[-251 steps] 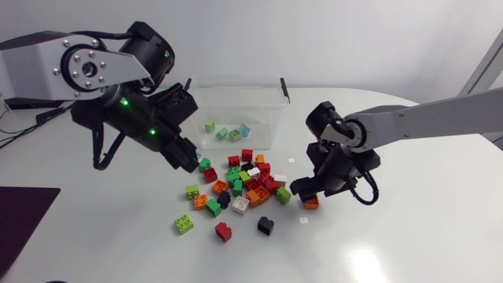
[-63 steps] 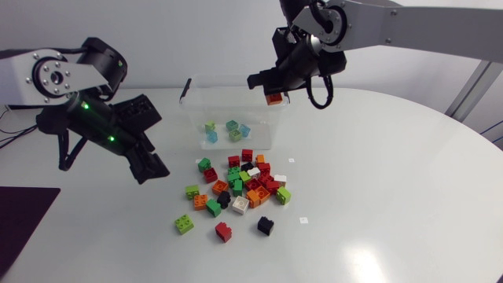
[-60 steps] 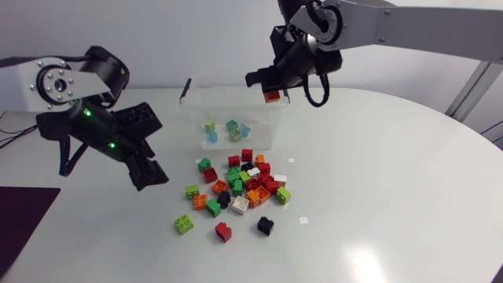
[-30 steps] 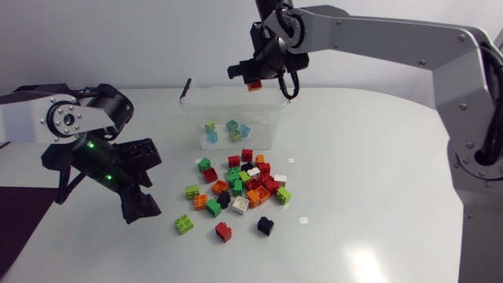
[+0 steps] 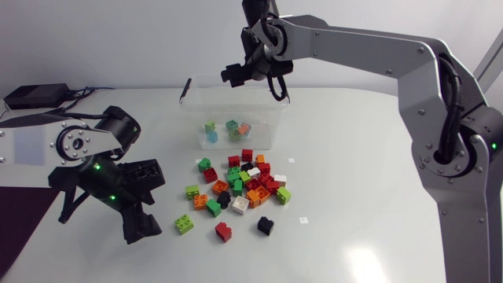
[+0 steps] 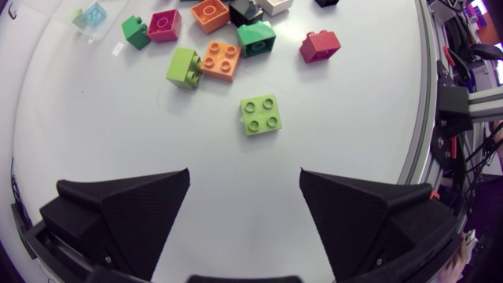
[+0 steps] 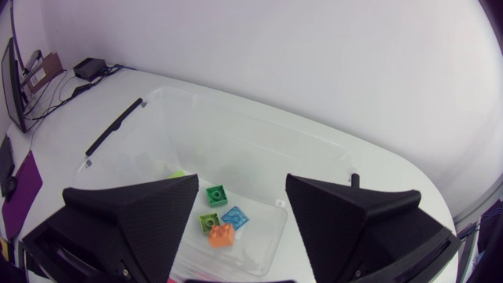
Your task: Place the duplo bricks in the container
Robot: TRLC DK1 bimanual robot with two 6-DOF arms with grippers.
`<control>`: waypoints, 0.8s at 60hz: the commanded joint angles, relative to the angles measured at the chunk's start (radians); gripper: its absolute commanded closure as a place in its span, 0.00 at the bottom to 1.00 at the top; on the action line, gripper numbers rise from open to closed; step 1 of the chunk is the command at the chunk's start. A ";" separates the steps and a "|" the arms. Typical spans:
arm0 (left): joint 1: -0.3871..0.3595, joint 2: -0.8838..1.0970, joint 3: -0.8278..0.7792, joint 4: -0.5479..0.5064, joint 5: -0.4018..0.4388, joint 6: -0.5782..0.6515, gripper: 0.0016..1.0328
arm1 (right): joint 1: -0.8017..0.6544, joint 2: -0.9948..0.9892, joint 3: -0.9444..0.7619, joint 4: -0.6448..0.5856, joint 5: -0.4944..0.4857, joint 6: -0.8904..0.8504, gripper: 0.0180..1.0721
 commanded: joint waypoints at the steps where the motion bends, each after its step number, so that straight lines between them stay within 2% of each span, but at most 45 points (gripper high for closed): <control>1: -0.016 -0.003 -0.022 0.018 0.004 0.003 0.06 | 0.003 -0.068 -0.024 -0.003 0.007 -0.014 0.09; 21: -0.113 0.093 0.020 0.043 -0.007 -0.170 0.07 | -0.002 -0.300 -0.254 -0.018 0.017 -0.026 0.09; 48: -0.151 0.208 0.095 0.078 -0.065 -0.304 0.13 | 0.001 -0.587 -0.586 -0.004 0.044 -0.056 0.09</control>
